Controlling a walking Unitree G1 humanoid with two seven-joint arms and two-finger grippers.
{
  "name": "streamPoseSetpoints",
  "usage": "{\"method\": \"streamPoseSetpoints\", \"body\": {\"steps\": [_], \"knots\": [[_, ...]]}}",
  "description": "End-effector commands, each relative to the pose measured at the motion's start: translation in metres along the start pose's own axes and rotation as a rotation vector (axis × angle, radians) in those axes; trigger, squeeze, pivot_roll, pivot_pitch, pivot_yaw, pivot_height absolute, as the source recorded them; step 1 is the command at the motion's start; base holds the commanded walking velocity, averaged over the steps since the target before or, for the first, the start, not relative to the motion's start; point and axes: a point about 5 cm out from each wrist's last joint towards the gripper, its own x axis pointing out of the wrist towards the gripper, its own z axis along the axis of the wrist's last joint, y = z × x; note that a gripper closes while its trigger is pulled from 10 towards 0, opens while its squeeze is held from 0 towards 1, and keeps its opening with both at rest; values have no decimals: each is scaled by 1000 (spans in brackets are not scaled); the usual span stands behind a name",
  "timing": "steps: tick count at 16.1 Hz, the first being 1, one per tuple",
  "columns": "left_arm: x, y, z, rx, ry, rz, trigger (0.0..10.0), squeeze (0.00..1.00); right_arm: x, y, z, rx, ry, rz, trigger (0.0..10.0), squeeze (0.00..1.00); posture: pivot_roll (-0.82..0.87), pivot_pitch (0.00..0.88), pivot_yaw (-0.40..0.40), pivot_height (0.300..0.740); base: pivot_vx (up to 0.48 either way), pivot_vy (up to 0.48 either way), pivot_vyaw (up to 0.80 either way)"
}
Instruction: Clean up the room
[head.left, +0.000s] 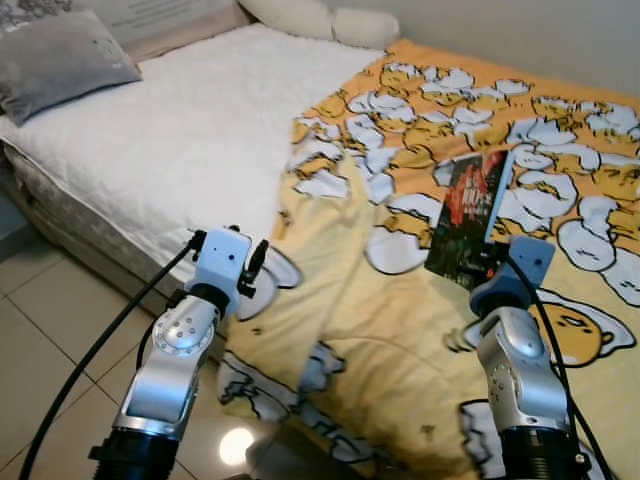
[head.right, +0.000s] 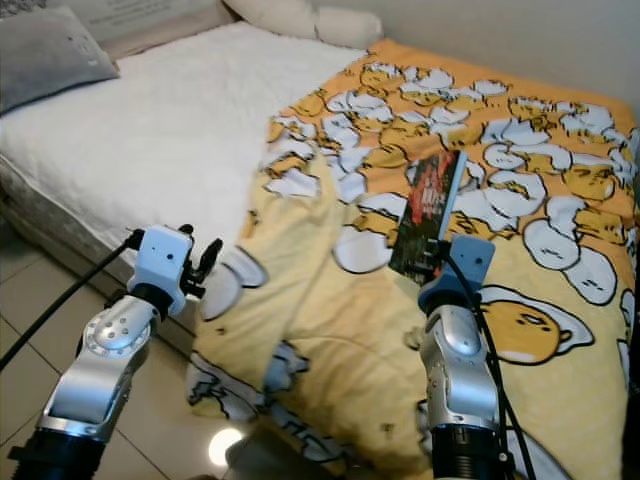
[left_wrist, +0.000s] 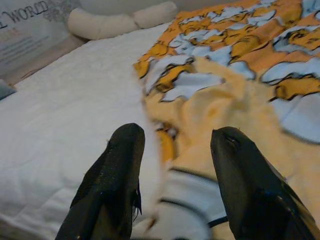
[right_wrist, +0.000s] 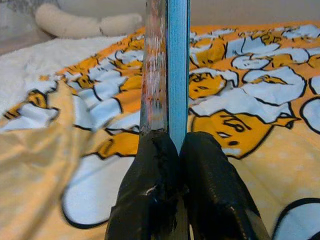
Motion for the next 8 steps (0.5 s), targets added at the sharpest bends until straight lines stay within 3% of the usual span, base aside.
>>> {"method": "streamPoseSetpoints", "body": {"steps": [1,6,8], "knots": [[-2,3,2,6,-7,8,10000,55,2,2,7,16,-21,20,10000,0,-36,0,2,740,0,0,0],[-5,0,2,-17,-14,-18,10000,75,3,7,4,16,5,54,10000,0,-32,0,-9,740,0,0,0],[-6,0,1,-24,-9,-23,10000,71,5,6,2,-8,24,50,10000,0,-29,0,-10,740,251,0,0]]}}
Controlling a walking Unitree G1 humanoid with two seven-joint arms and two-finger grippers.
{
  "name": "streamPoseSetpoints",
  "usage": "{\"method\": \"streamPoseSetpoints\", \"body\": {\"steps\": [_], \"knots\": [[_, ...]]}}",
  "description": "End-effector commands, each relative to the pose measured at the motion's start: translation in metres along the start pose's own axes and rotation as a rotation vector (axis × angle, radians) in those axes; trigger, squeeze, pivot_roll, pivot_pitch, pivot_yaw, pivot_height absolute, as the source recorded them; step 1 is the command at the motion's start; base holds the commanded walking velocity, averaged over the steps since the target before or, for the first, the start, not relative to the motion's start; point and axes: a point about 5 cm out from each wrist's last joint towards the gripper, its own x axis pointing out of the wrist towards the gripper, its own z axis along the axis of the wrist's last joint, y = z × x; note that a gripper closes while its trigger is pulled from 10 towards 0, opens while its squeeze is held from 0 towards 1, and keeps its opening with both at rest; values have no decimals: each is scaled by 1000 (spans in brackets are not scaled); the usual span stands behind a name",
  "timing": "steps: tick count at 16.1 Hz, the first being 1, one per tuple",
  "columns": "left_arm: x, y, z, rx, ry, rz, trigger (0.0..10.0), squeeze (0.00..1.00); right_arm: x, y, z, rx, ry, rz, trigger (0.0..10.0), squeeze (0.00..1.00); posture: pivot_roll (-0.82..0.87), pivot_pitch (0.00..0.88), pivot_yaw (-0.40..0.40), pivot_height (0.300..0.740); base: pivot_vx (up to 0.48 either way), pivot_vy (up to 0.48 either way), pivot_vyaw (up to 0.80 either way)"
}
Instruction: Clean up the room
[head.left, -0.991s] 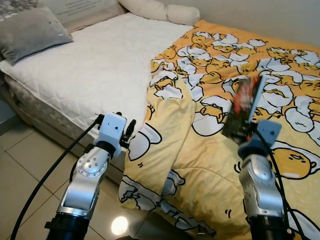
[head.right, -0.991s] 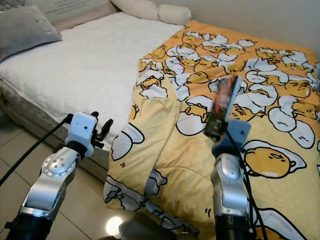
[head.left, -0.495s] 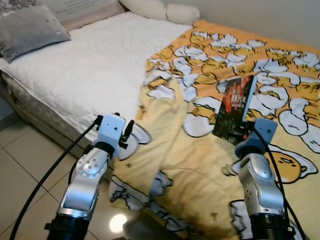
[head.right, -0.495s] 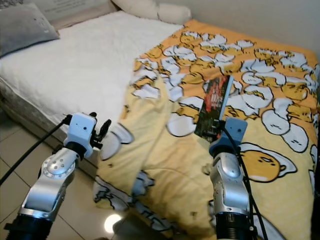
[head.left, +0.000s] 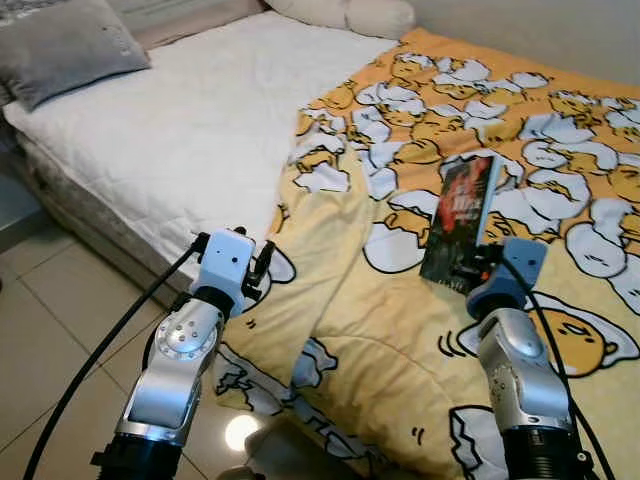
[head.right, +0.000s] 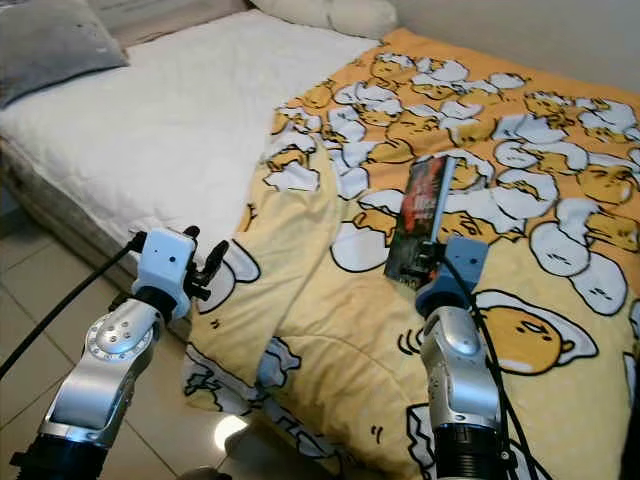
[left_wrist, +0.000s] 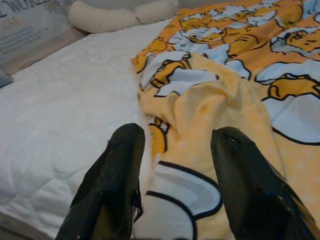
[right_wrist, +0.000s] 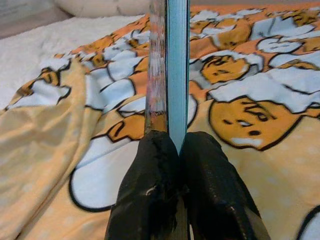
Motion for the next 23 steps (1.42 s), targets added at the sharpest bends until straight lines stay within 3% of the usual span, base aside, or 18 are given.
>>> {"method": "streamPoseSetpoints", "body": {"steps": [1,4,18,19,20,22,23], "knots": [[-2,1,2,-3,2,-4,10000,78,5,0,11,-16,-35,0,10000,0,-27,0,-12,740,285,0,0],[-3,3,1,-3,5,-6,10000,78,8,-1,13,-23,-32,-8,10000,0,-22,0,-12,740,296,0,719],[-6,-2,2,33,-5,-65,10000,55,19,-13,22,-48,-31,31,10000,0,-25,0,-17,740,43,0,0],[-7,-2,2,6,-4,-77,10000,59,21,-13,25,-36,-40,45,10000,0,-25,0,-16,740,0,0,0],[-8,-2,-2,-103,63,-100,10000,51,21,-11,29,5,-58,76,10000,0,-25,0,-17,740,0,0,0],[-6,1,3,-224,28,-118,10000,31,19,-7,36,68,-89,154,10000,0,-19,0,-24,740,0,0,0],[-4,3,5,-283,3,-127,10000,294,18,-5,38,93,-95,178,10000,0,-18,0,-24,740,0,0,0]]}}
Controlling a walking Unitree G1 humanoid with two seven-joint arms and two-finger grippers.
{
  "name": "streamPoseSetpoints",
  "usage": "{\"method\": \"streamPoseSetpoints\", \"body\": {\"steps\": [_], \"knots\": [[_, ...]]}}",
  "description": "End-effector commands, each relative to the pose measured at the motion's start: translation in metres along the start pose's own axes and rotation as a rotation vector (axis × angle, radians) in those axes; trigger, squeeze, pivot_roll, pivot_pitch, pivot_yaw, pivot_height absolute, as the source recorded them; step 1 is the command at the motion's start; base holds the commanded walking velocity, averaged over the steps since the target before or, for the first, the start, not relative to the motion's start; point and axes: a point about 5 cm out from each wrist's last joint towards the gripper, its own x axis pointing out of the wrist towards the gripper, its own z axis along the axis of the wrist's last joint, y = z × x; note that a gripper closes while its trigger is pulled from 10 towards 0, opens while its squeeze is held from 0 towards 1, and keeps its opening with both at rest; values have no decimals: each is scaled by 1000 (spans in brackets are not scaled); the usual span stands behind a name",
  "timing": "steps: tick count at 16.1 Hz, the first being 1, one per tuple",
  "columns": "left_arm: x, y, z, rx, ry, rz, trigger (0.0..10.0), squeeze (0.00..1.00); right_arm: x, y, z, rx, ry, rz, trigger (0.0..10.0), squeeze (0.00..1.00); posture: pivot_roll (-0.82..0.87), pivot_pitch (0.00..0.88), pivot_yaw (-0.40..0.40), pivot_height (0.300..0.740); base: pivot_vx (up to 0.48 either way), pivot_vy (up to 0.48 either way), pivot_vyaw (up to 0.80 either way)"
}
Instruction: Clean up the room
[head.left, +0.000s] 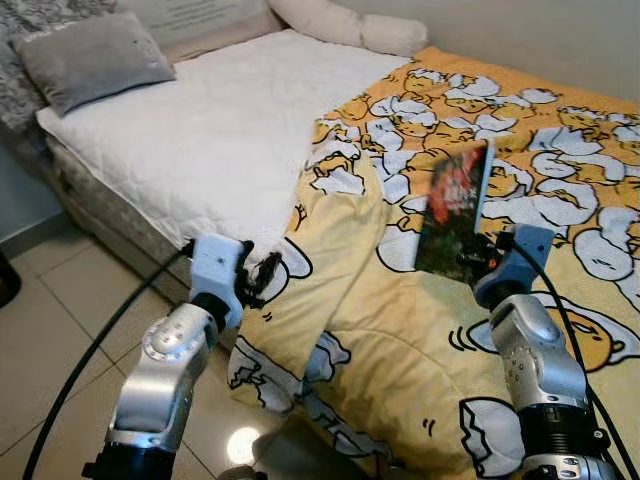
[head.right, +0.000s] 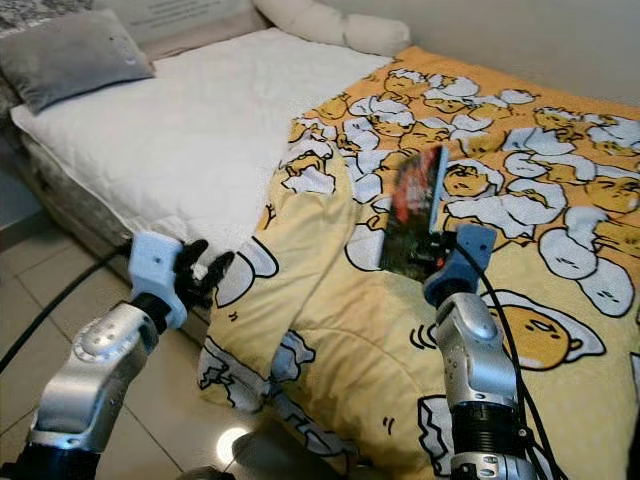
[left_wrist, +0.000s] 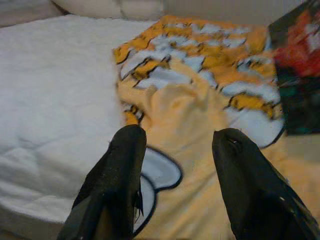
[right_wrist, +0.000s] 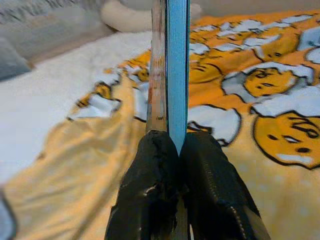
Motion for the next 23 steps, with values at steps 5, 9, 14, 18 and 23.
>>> {"method": "streamPoseSetpoints", "body": {"steps": [5,9,14,18,23], "knots": [[10,5,22,-392,-73,-381,10000,1000,-10,30,36,209,-131,343,10000,0,-28,0,1,740,0,0,0],[18,22,34,-543,-100,-508,10000,1000,-28,46,38,316,-115,558,10000,0,-45,0,38,740,0,0,0],[33,17,33,-665,-45,-595,10000,0,-44,67,41,423,-86,774,10000,0,-27,0,45,740,0,0,0],[36,11,30,-766,-28,-693,10000,0,-52,77,39,437,-42,879,10000,0,-27,0,47,740,0,0,0],[34,9,36,-809,-58,-774,0,0,-60,78,42,475,-30,932,10000,0,-39,0,50,740,0,0,0]]}}
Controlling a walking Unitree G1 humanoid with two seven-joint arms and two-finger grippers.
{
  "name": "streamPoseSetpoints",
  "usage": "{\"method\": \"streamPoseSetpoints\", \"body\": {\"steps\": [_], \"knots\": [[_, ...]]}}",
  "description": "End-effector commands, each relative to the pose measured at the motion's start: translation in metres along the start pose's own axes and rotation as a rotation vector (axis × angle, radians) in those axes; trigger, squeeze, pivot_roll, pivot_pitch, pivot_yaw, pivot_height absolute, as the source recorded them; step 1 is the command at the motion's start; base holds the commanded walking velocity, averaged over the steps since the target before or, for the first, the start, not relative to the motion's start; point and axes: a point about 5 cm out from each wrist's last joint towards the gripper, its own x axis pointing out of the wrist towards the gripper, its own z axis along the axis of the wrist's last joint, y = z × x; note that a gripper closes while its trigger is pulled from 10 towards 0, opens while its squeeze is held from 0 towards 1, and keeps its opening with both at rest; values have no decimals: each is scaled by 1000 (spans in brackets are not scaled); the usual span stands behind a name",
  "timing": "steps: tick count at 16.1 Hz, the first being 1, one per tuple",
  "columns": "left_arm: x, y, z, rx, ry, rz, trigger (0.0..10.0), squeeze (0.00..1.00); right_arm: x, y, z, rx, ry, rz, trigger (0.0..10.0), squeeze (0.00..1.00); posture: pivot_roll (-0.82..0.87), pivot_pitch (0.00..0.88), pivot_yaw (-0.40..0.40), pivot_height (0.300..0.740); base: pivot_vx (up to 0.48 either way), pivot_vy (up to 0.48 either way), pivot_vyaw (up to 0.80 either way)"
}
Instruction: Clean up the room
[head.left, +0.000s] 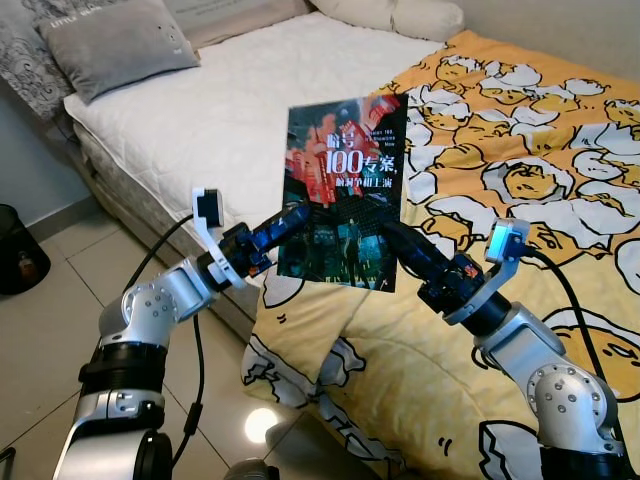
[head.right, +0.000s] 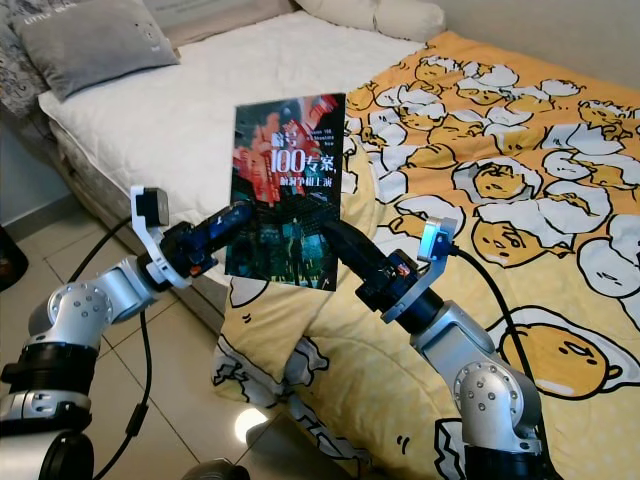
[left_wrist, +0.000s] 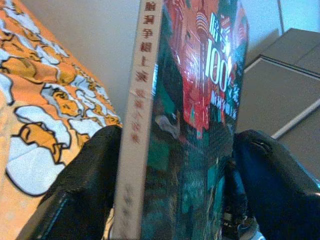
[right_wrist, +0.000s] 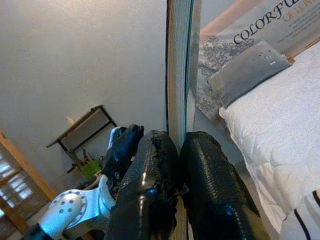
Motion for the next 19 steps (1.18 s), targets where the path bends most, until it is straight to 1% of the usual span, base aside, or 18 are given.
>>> {"method": "streamPoseSetpoints", "body": {"steps": [1,5,12,19], "knots": [[0,0,2,-6,1,-12,0,0,-1,8,7,-19,-20,49,10000,0,-39,0,50,740,0,0,0],[-3,-4,-1,-17,9,-32,0,0,-2,6,11,-14,-22,43,10000,0,-34,0,45,740,0,0,0],[-10,-2,1,-13,14,-13,0,0,-1,6,12,-8,-29,49,10000,0,-32,0,45,740,0,0,0],[-11,-3,-1,-15,27,-26,0,0,0,8,15,-8,-41,66,10000,0,-28,0,44,740,0,0,0]]}}
